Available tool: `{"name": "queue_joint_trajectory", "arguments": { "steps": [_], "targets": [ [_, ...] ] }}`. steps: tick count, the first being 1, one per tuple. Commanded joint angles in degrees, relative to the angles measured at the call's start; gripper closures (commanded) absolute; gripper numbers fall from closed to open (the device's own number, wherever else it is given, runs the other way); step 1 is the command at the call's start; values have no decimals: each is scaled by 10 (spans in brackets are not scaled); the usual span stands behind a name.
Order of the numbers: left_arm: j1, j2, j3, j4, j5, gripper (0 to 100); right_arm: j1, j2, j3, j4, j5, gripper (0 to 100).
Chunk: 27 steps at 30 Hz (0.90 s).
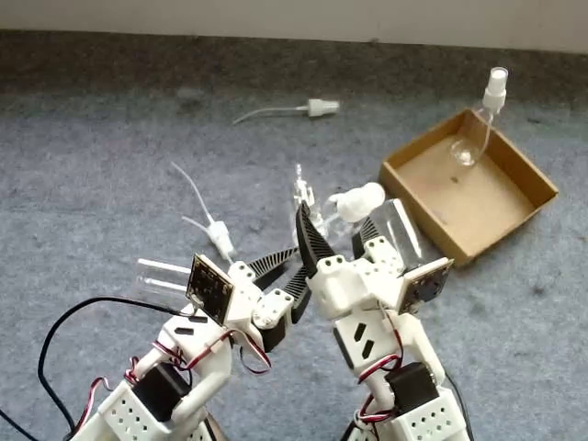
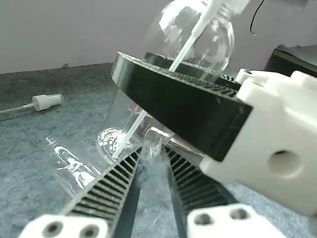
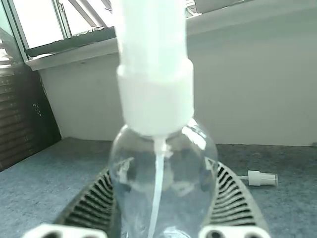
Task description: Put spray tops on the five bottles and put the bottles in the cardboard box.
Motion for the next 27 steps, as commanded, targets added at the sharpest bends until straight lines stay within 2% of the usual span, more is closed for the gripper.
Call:
{"name": "queue_joint_trajectory", "arguments": {
  "steps": [1,18,27],
  "targets": [
    [-15,-2,13,-17,6,995,-14,-10,86,4,-3,900],
    [-15,-2,13,-40,6,995,-40,-10,84,4,-3,900],
    [-69,-2,13,-41,6,995,-43,-10,85,4,-3,900]
  ]
}}
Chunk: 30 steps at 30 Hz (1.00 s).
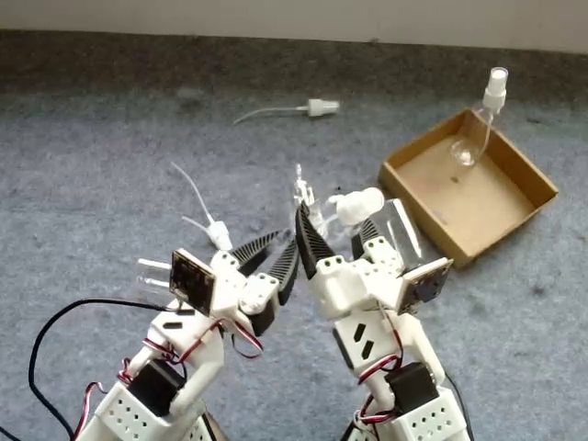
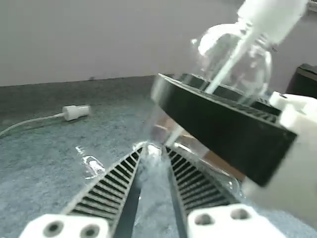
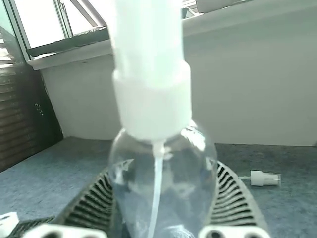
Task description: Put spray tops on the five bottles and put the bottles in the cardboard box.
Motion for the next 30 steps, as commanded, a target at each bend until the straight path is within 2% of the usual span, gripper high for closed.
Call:
{"name": "queue_joint_trajectory", "arguments": {
  "steps": [1,7,13,18,22,25,30],
  "targets": [
    [-10,-1,13,-18,7,995,-25,-10,86,4,-3,900],
    [-12,-1,13,-15,4,995,-12,-10,85,4,-3,900],
    [-17,-1,13,-14,4,995,73,-10,84,1,-3,900],
    [-79,-1,13,-12,4,995,134,-10,83,2,-3,900],
    [-116,-1,13,33,4,995,180,-5,55,4,-3,900],
    [-115,-1,13,47,4,995,210,-5,15,18,30,900],
    [-114,-1,13,49,4,995,213,-4,-58,82,93,899]
  ]
}}
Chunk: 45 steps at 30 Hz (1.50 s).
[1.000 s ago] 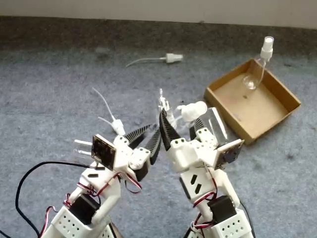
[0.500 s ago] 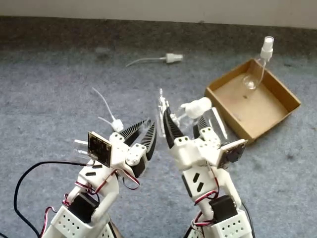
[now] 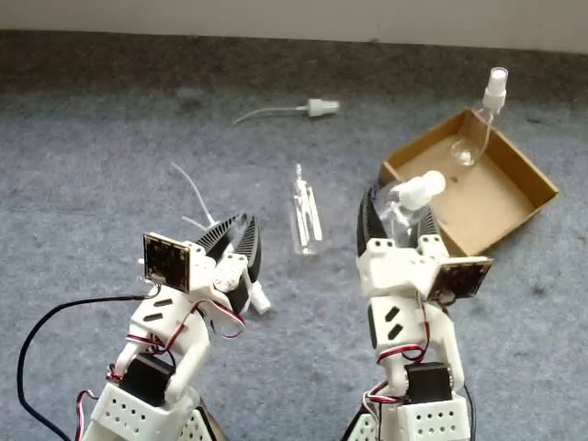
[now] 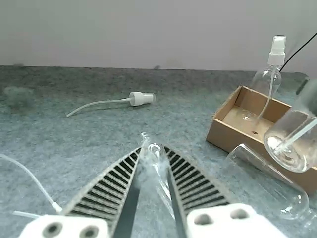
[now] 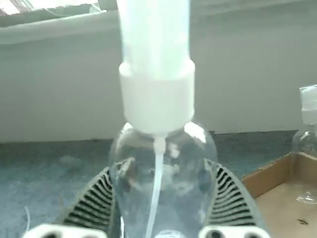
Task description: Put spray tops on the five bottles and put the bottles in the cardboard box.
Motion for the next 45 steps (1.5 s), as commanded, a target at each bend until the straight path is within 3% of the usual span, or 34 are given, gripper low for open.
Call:
{"name": "queue_joint_trajectory", "arguments": {
  "steps": [1,8,20,35,45],
  "targets": [
    [-7,-1,13,1,4,995,13,-4,-58,22,47,899],
    [-7,-1,13,1,4,995,68,76,-84,4,75,897],
    [-7,-1,13,2,4,995,145,405,-119,-272,75,897],
    [-7,3,13,2,4,995,160,812,-339,-430,77,897],
    [-7,3,13,2,4,995,160,1043,-436,-596,78,897]
  ]
}}
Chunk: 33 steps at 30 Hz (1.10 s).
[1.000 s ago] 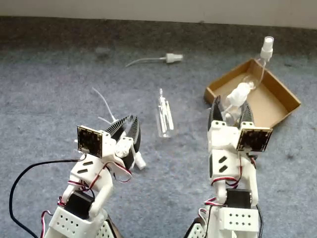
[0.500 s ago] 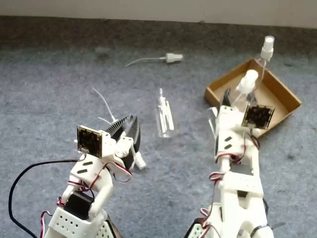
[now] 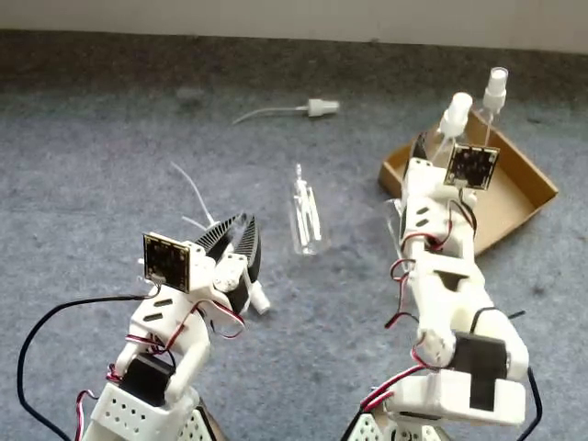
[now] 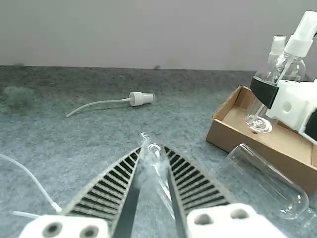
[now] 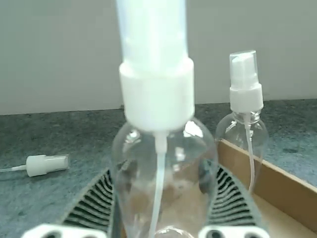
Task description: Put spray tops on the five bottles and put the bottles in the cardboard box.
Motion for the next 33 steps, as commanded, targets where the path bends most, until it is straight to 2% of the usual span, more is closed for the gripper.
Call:
{"name": "queue_joint_trajectory", "arguments": {
  "steps": [1,23,33],
  "targets": [
    [-7,3,13,2,4,995,9,44,-71,-58,8,897],
    [-7,4,13,2,4,995,29,308,-339,-65,8,898],
    [-7,4,13,2,4,995,29,363,-371,-65,7,898]
  ]
}}
